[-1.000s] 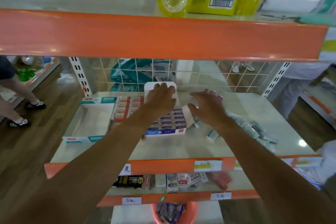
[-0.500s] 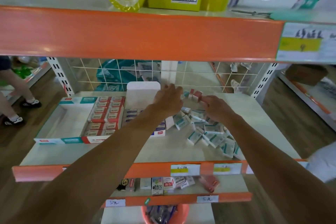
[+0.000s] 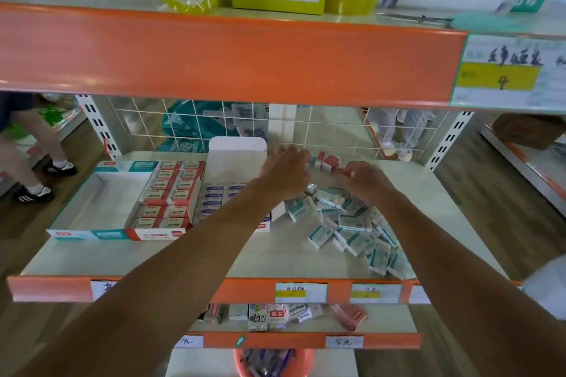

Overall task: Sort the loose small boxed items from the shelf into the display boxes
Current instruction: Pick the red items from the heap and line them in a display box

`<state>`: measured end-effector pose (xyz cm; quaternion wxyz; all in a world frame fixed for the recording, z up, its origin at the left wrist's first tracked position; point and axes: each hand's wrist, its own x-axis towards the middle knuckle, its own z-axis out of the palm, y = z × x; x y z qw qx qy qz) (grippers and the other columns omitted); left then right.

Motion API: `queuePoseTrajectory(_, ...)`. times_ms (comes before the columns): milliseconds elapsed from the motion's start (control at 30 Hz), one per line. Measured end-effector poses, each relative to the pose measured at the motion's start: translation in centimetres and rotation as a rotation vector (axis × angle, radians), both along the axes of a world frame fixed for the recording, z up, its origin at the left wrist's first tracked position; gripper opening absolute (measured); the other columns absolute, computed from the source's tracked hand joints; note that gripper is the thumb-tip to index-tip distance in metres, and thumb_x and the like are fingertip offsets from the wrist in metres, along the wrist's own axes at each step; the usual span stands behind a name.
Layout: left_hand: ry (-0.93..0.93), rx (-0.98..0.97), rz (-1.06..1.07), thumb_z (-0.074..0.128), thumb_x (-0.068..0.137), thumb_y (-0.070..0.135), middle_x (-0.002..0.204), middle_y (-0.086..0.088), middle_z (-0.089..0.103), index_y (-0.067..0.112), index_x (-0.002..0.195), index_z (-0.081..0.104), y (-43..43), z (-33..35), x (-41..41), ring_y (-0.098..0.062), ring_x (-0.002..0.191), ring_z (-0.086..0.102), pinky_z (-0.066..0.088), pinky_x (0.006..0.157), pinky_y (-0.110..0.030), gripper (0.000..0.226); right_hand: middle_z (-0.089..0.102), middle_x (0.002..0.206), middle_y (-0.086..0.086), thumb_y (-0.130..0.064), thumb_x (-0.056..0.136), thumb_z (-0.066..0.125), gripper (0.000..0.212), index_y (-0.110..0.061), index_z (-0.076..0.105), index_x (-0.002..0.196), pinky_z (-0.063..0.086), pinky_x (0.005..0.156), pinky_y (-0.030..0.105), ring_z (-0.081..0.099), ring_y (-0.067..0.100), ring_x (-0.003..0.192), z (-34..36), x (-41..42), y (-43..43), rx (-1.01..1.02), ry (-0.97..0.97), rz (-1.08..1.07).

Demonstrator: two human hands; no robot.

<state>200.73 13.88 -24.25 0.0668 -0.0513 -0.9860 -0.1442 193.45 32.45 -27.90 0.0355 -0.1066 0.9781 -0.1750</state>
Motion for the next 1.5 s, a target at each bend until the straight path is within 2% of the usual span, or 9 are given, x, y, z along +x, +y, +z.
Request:
queuePoseTrajectory(100, 0.002, 0.009, -0.009, 0.05, 0.095, 0.026, 0.125, -0.012, 0.052, 0.012, 0.124, 0.052, 0.1, -0.2, 0.0, -0.028, 0.117, 0.047, 0.046, 0.094, -0.04, 0.032, 0.063, 0.11, 0.009, -0.028, 0.091, 0.055, 0.019, -0.017, 0.066, 0.102, 0.043, 0.078, 0.031, 0.057, 0.025, 0.094, -0.3, -0.3, -0.2, -0.021, 0.041, 0.001)
queuePoseTrajectory(167, 0.01, 0.019, -0.006, 0.051, 0.094, 0.026, 0.125, -0.012, 0.054, 0.012, 0.123, 0.053, 0.0, -0.3, 0.0, -0.027, 0.116, 0.048, 0.047, 0.095, -0.041, 0.032, 0.057, 0.122, 0.008, -0.026, 0.091, 0.056, 0.027, -0.022, 0.06, 0.117, 0.042, 0.08, 0.031, 0.056, 0.027, 0.102, -0.6, -0.4, -0.5, -0.053, 0.04, 0.016)
queuePoseTrajectory(367, 0.014, 0.037, 0.014, 0.051, 0.094, 0.028, 0.128, -0.011, 0.05, 0.013, 0.124, 0.052, -0.7, -0.3, -0.1, -0.027, 0.12, 0.044, 0.045, 0.095, -0.039, 0.033, 0.044, 0.144, 0.0, -0.027, 0.094, 0.05, 0.043, -0.032, 0.048, 0.137, 0.04, 0.102, 0.04, 0.048, 0.032, 0.122, -0.6, -1.0, -1.4, -0.009, 0.028, 0.137)
queuePoseTrajectory(533, 0.007, 0.04, 0.017, 0.051, 0.095, 0.029, 0.131, -0.01, 0.05, 0.014, 0.124, 0.052, -1.0, -0.7, -0.1, -0.026, 0.122, 0.043, 0.043, 0.099, -0.04, 0.032, 0.056, 0.118, 0.001, -0.029, 0.09, 0.06, 0.018, -0.031, 0.062, 0.108, 0.046, 0.093, 0.036, 0.057, 0.026, 0.103, -0.4, -0.9, -1.5, -0.109, 0.031, 0.12)
queuePoseTrajectory(633, 0.005, 0.041, 0.018, 0.052, 0.095, 0.029, 0.131, -0.01, 0.05, 0.014, 0.124, 0.052, -0.9, -0.9, -0.1, -0.026, 0.122, 0.045, 0.043, 0.098, -0.039, 0.033, 0.053, 0.103, -0.001, -0.027, 0.083, 0.07, 0.016, -0.026, 0.06, 0.096, 0.046, 0.084, 0.032, 0.058, 0.024, 0.094, -0.2, -0.7, -1.4, -0.146, 0.04, 0.09)
queuePoseTrajectory(767, 0.008, 0.044, 0.003, 0.052, 0.095, 0.029, 0.13, -0.011, 0.051, 0.013, 0.125, 0.052, -0.5, -0.7, -0.1, -0.025, 0.12, 0.046, 0.043, 0.096, -0.037, 0.034, 0.058, 0.109, 0.001, -0.022, 0.077, 0.075, 0.031, -0.027, 0.055, 0.1, 0.039, 0.077, 0.026, 0.055, 0.02, 0.095, 0.1, -0.4, -1.2, -0.185, 0.016, 0.085)
queuePoseTrajectory(967, -0.011, 0.044, -0.019, 0.051, 0.095, 0.027, 0.131, -0.011, 0.049, 0.014, 0.128, 0.05, 0.0, -0.4, 0.0, -0.027, 0.123, 0.043, 0.041, 0.098, -0.039, 0.035, 0.056, 0.117, 0.008, -0.017, 0.082, 0.072, 0.039, -0.022, 0.061, 0.118, 0.037, 0.082, 0.025, 0.054, 0.025, 0.104, 0.7, -0.5, -0.1, -0.148, -0.022, 0.083)
queuePoseTrajectory(1167, -0.03, 0.035, -0.014, 0.05, 0.095, 0.024, 0.127, -0.011, 0.049, 0.012, 0.128, 0.05, 0.4, -0.2, 0.1, -0.027, 0.12, 0.044, 0.041, 0.096, -0.039, 0.035, 0.063, 0.112, 0.008, -0.007, 0.075, 0.072, 0.039, -0.024, 0.062, 0.108, 0.046, 0.078, 0.027, 0.059, 0.025, 0.097, 1.2, -0.8, 0.6, -0.13, -0.091, 0.076)
queuePoseTrajectory(1500, -0.019, 0.052, -0.017, 0.053, 0.093, 0.02, 0.125, -0.01, 0.051, 0.012, 0.127, 0.052, 0.7, 0.1, 0.4, -0.026, 0.117, 0.046, 0.043, 0.094, -0.036, 0.035, 0.064, 0.099, -0.001, -0.028, 0.074, 0.075, 0.033, -0.027, 0.059, 0.102, 0.043, 0.07, 0.026, 0.061, 0.021, 0.087, 1.3, 0.1, 0.6, -0.212, 0.001, 0.059)
